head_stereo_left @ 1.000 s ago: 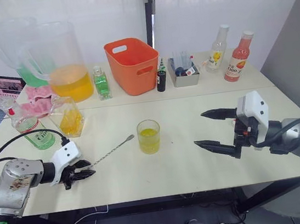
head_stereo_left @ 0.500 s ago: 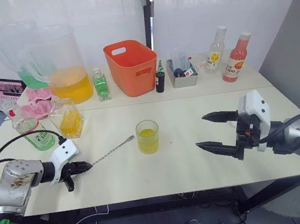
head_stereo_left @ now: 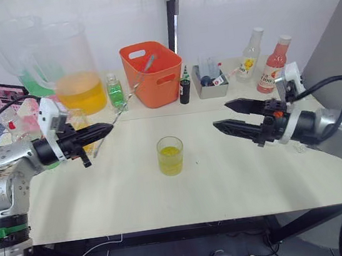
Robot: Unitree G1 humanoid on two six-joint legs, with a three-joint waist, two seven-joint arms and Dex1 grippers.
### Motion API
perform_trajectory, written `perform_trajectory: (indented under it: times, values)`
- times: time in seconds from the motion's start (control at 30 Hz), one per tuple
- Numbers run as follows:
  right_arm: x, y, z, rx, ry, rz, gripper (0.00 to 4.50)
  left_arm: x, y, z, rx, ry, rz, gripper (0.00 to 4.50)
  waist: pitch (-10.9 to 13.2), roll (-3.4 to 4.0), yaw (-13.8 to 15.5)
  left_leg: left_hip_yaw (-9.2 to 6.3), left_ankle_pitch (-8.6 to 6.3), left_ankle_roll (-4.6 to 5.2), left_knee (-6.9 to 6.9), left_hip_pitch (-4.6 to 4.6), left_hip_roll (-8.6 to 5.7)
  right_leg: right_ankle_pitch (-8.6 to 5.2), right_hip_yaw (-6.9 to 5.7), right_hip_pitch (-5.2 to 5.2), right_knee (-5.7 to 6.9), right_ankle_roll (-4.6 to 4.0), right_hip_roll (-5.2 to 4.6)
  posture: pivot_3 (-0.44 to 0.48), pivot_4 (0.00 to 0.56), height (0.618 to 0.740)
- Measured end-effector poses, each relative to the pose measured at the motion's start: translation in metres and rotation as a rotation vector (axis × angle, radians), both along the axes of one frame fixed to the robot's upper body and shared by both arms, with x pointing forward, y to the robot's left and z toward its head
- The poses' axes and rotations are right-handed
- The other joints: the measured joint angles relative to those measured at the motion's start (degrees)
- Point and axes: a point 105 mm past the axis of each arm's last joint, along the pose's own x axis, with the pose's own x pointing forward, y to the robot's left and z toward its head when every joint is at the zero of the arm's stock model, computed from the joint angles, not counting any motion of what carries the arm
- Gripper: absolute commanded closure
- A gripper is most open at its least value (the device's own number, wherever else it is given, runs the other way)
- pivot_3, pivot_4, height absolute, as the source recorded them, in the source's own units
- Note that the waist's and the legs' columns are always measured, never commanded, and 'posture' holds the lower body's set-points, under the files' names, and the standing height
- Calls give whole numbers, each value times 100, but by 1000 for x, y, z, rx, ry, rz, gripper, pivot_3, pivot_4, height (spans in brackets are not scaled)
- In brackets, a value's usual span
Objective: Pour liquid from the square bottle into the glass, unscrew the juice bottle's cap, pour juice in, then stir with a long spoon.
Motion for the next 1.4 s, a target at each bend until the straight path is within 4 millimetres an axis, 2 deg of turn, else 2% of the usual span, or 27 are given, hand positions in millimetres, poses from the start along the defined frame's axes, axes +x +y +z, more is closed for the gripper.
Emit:
perform_trajectory:
  times: [0.17,0.3,0.53,0.7,0.73,1.1,1.13,1.4]
  values:
    - [6,26,12,187,69,19,0,-11,-41,9,-58,-22,-103,4470,0,0,-9,-5,1,1,4,1,1,2,1,4,3,3,5,0,150,731]
    - [21,36,3,280,181,-49,0,-15,-65,2,-74,-3,-134,4470,0,1,-6,-7,1,2,8,-2,1,5,3,5,3,6,7,0,150,731]
    - [27,48,18,427,241,-74,0,-15,-69,1,-70,-2,-114,4470,0,2,-15,-16,2,3,8,-3,12,6,9,5,4,5,28,0,150,731]
    - [27,53,19,463,270,-71,0,-15,-72,-1,-56,-11,-115,4470,0,2,-5,-19,2,3,8,-6,13,6,10,5,2,3,31,0,150,731]
    - [27,53,20,468,273,-75,531,-15,-72,-1,-55,-12,-116,4500,0,2,-5,-19,2,3,8,-6,13,6,10,5,2,3,31,0,150,731]
    - [28,58,26,522,291,-75,4281,-12,-75,-6,-47,-2,-124,4500,0,3,-10,-20,2,3,7,-6,15,6,10,4,2,2,34,0,150,731]
    - [28,58,26,526,296,-75,4469,-11,-76,-5,-50,-5,-125,4500,0,3,-9,-20,2,3,7,-7,15,6,10,4,2,2,34,0,150,731]
    - [28,56,25,555,312,-79,4469,-10,-78,-5,-53,-4,-125,4500,0,3,-10,-20,2,3,7,-7,15,5,10,4,0,2,34,0,150,731]
